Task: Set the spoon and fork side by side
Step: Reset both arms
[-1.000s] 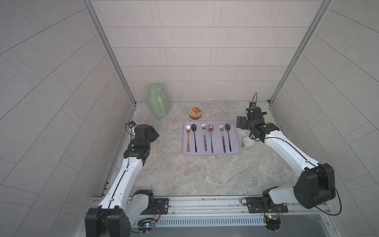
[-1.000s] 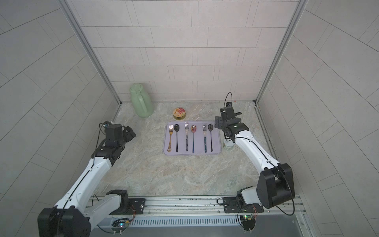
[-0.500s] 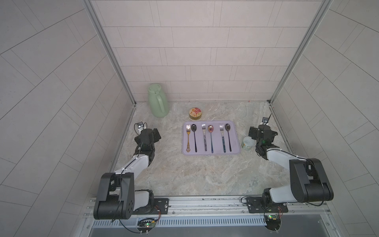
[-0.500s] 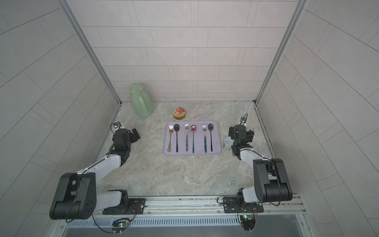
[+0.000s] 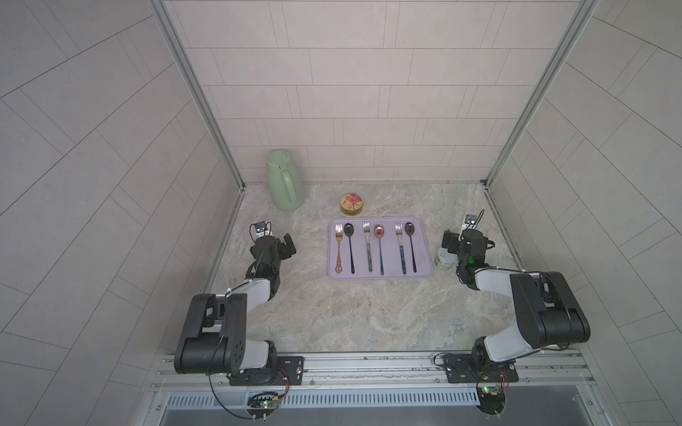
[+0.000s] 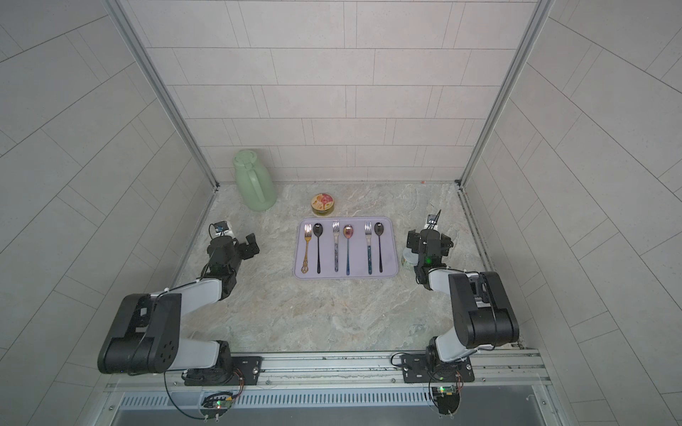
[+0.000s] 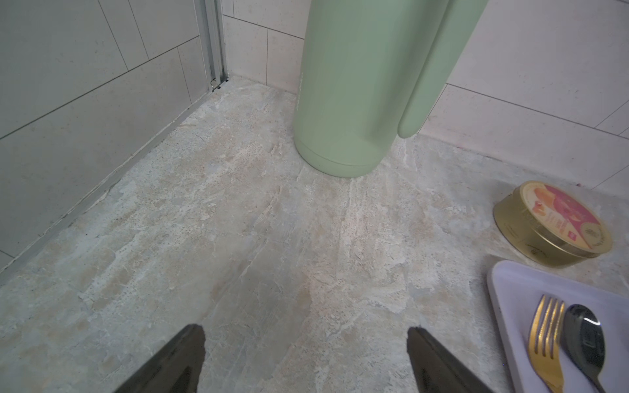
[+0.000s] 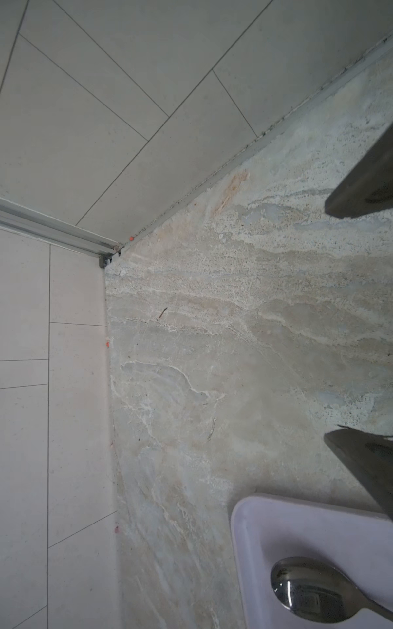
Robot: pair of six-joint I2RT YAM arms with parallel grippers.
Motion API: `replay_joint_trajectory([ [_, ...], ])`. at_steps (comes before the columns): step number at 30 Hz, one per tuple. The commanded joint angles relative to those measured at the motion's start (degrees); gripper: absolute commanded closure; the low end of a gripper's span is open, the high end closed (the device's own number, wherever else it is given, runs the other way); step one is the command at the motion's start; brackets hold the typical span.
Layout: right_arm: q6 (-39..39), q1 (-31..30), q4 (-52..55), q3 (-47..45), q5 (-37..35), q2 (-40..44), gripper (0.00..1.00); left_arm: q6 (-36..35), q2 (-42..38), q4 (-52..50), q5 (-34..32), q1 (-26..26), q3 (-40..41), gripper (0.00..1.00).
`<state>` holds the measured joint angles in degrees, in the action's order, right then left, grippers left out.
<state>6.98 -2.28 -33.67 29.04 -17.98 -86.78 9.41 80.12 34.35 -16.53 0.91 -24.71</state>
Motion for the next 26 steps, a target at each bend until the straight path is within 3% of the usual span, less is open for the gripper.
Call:
replay_joint_trajectory([
  [1,-1.4,-0.4,-4.3,-1.5,1.2,0.8,0.0,-0.5,0.3,3.3,0.5,0.3,0.8,0.06],
  [3,-1.1,-0.4,-7.5,-3.2,0.6,1.0,0.0,-0.6,0.4,3.5,0.8,0.4,0.8,0.0],
  [8,-2.1,-0.5,-22.6,-8.8,1.6,-3.2,0.0,-1.7,0.2,4.5,2.7,0.4,1.5,0.0],
  [10,-1.7,-0.4,-14.4,-7.0,2.2,-0.7,0.0,-3.2,0.5,7.7,5.7,0.2,2.9,0.0],
  [13,-1.9,-0.1,-20.5,-8.3,2.7,-2.5,0.0,-4.5,4.7,14.5,9.0,0.2,4.5,0.0],
  [15,-1.6,-0.1,-15.1,-7.1,2.8,-0.8,0.0,-5.1,8.4,17.7,9.2,0.1,3.5,0.0],
  [17,-1.8,-0.2,-18.3,-7.8,2.7,-1.6,0.0,-5.4,7.3,10.1,8.6,-0.5,0.7,0.0],
  [26,-1.6,-0.3,-15.6,-7.1,2.8,-1.0,0.0,-5.8,7.2,10.5,7.3,-1.2,0.9,0.0],
])
